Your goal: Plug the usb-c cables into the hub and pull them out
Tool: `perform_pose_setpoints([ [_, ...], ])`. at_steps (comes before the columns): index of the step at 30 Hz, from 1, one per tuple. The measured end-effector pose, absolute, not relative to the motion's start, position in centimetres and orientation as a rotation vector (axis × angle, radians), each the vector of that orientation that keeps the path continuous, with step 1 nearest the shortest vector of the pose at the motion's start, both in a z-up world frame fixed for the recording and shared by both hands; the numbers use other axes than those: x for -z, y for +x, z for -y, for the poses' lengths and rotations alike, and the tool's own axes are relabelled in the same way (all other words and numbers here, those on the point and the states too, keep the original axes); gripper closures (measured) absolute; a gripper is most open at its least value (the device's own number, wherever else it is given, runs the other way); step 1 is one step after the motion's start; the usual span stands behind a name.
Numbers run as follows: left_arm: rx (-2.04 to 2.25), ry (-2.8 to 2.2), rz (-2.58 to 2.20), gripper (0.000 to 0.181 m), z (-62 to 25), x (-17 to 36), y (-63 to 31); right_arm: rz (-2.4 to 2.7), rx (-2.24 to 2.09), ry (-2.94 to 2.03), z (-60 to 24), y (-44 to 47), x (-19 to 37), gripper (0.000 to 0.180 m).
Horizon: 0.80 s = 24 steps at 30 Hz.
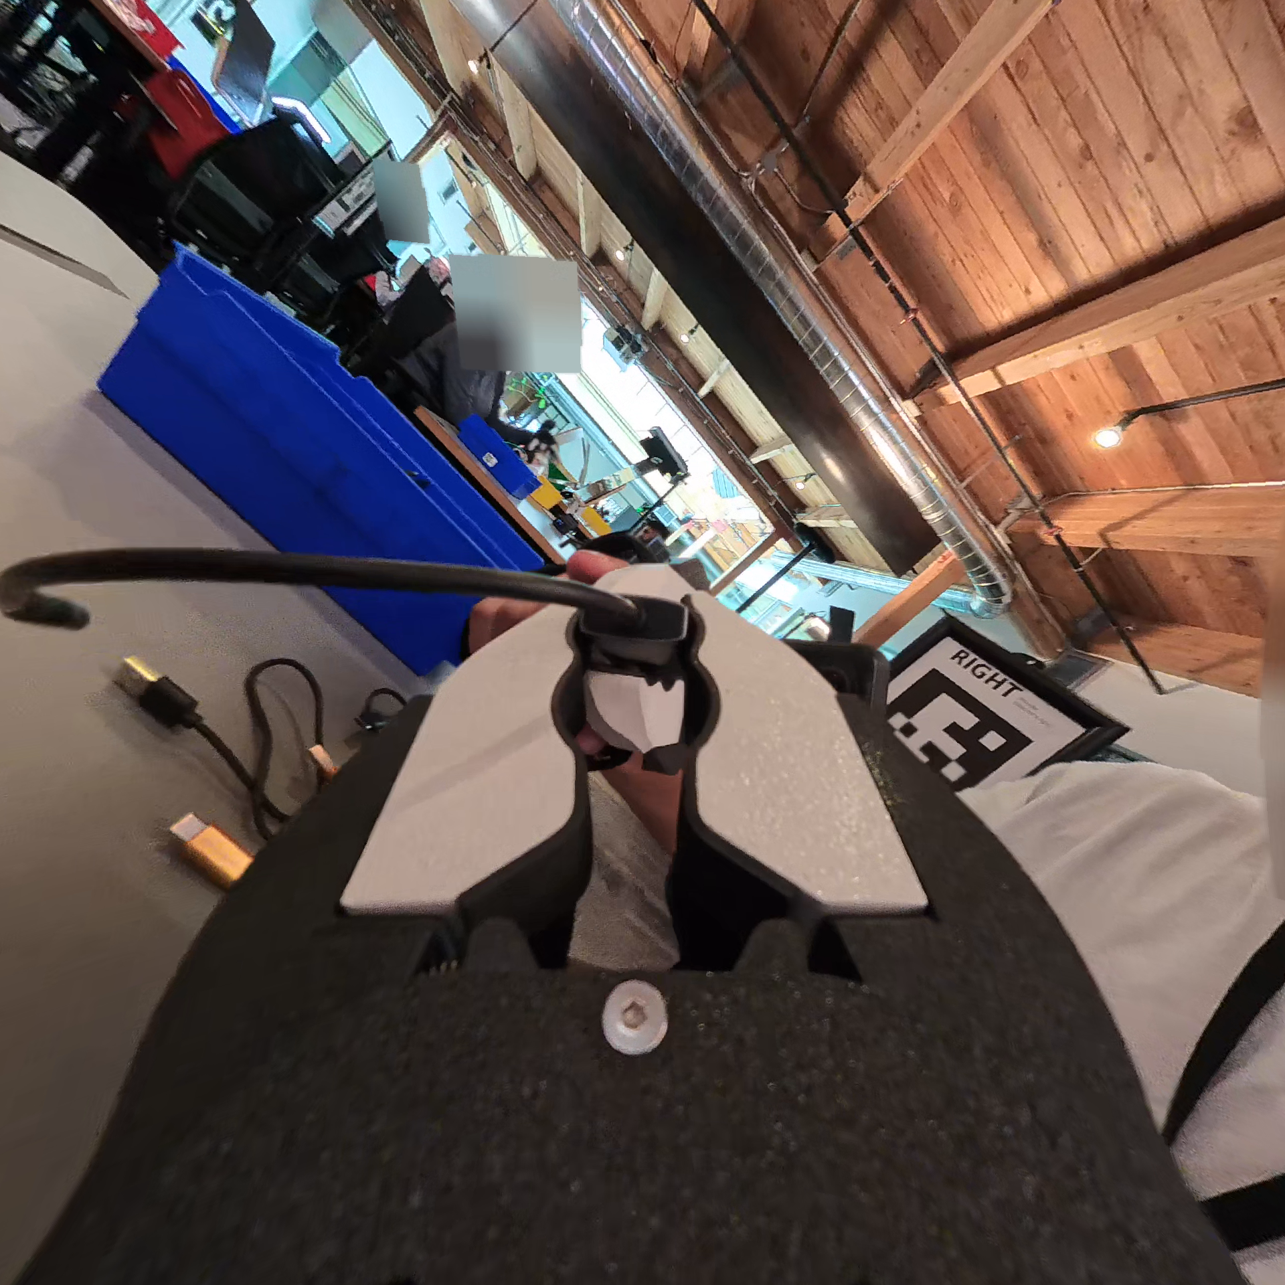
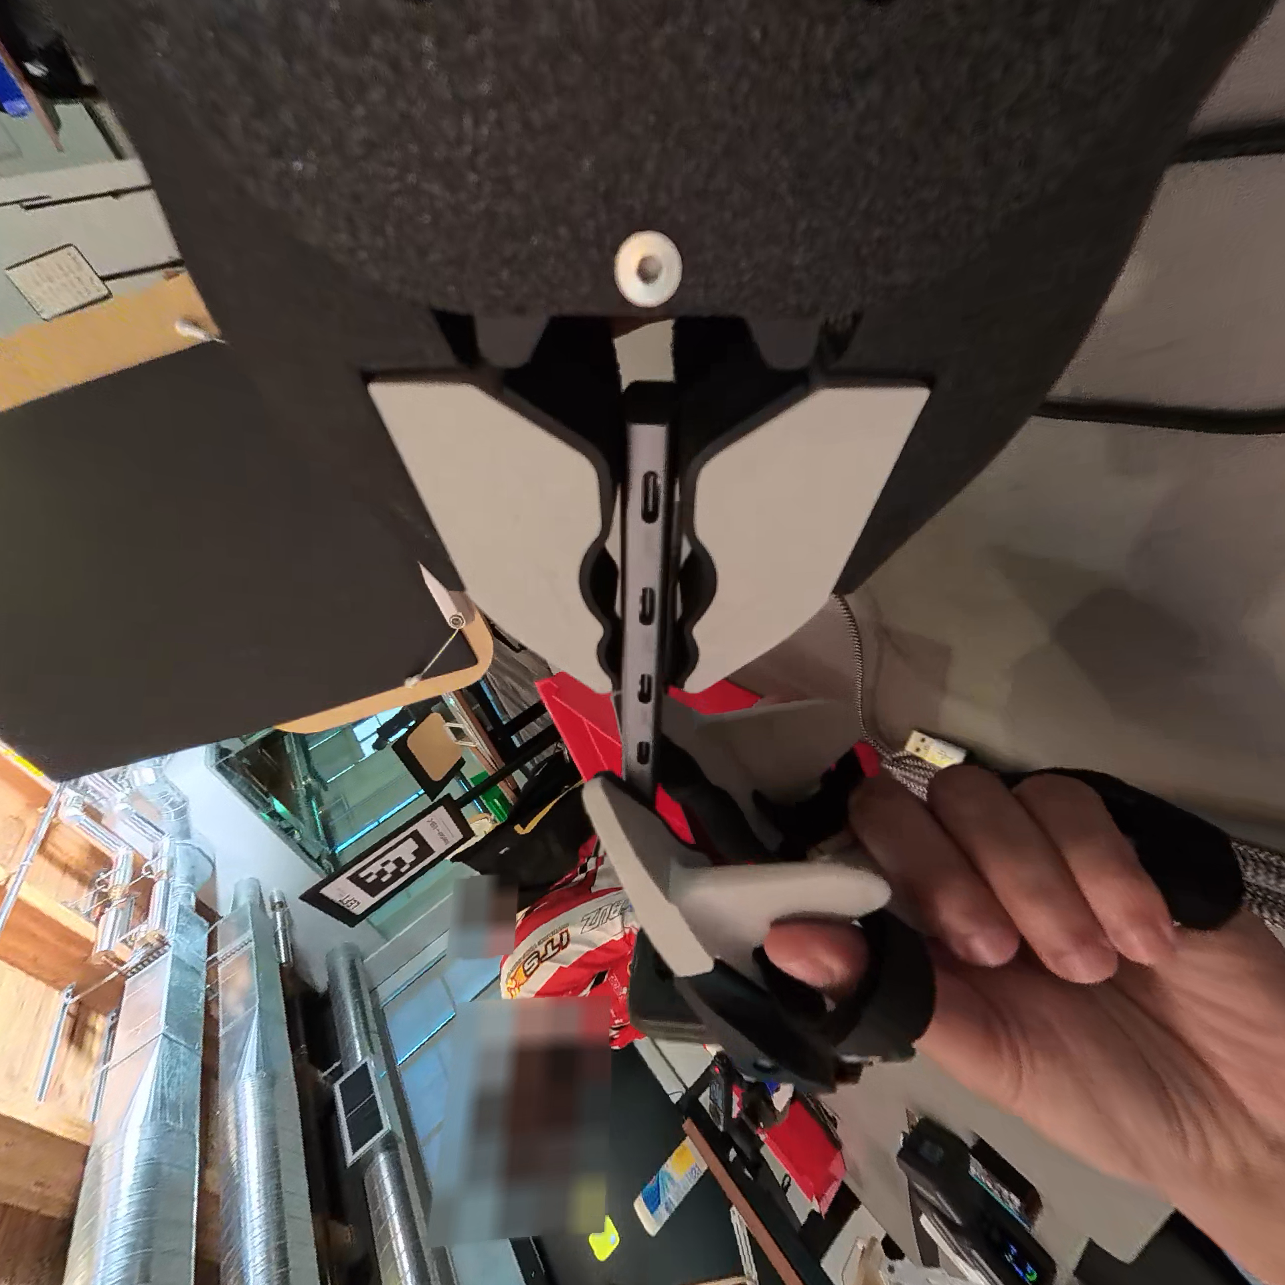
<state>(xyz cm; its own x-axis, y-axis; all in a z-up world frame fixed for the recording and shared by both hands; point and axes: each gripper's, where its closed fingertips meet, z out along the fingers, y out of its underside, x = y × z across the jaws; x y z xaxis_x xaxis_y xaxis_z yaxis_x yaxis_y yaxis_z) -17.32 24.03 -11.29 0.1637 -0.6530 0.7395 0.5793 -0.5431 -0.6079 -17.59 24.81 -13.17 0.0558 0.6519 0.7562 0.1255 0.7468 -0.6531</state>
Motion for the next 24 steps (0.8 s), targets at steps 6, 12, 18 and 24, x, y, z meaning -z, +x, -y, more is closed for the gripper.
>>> perform_pose_setpoints([
  [6,1.659,-1.443,-0.078,0.158,-24.2,11.4,-18.0,1.505,-0.547,-0.670,-24.5,-18.3,12.7,0.167],
  [12,1.613,-1.465,-0.084,0.158,-24.6,11.7,-19.0,1.532,-0.515,-0.711,-25.2,-18.9,13.4,0.167],
  [18,1.695,-1.412,-0.061,0.158,-24.4,11.5,-19.9,1.525,-0.535,-0.698,-24.8,-18.7,12.9,0.171],
  [24,1.797,-1.339,-0.071,0.158,-23.9,10.3,-19.2,1.507,-0.494,-0.665,-23.9,-18.0,11.6,0.170],
])
